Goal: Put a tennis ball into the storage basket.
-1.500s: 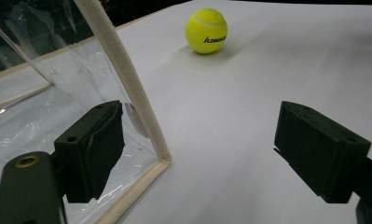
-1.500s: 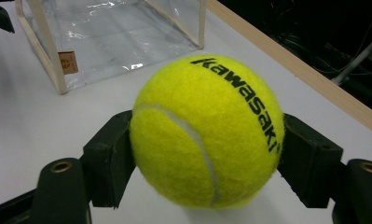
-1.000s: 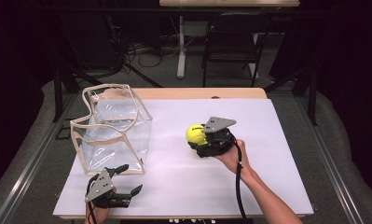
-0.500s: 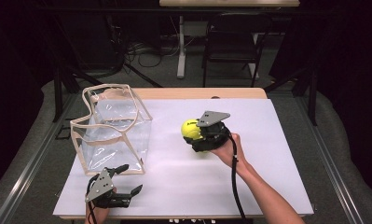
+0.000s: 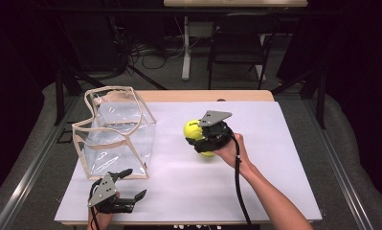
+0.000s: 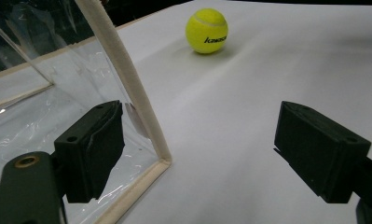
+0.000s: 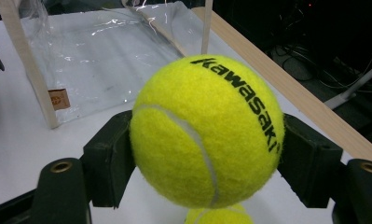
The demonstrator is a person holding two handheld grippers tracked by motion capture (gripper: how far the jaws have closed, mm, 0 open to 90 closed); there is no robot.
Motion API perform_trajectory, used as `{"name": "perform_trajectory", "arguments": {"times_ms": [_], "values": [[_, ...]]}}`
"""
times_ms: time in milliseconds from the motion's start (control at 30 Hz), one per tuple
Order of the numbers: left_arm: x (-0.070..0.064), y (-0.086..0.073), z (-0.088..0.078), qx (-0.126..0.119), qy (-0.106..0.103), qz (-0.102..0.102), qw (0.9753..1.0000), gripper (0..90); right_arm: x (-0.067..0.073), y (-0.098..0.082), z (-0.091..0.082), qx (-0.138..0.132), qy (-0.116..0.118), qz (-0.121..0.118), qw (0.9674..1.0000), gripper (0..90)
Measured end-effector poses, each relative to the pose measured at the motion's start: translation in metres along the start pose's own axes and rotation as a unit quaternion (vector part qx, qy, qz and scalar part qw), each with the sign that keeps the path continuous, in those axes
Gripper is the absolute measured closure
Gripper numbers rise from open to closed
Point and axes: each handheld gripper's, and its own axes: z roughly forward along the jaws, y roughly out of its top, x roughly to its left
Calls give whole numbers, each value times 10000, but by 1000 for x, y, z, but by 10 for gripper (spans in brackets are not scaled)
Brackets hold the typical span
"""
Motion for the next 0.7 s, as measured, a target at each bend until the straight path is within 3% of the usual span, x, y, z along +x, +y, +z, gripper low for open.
{"name": "perform_trajectory", "arguments": {"times_ms": [700], "values": [[0,0,0,-7,14,-7,10000,160,-6,19,14,3,82,-11,10000,263]]}}
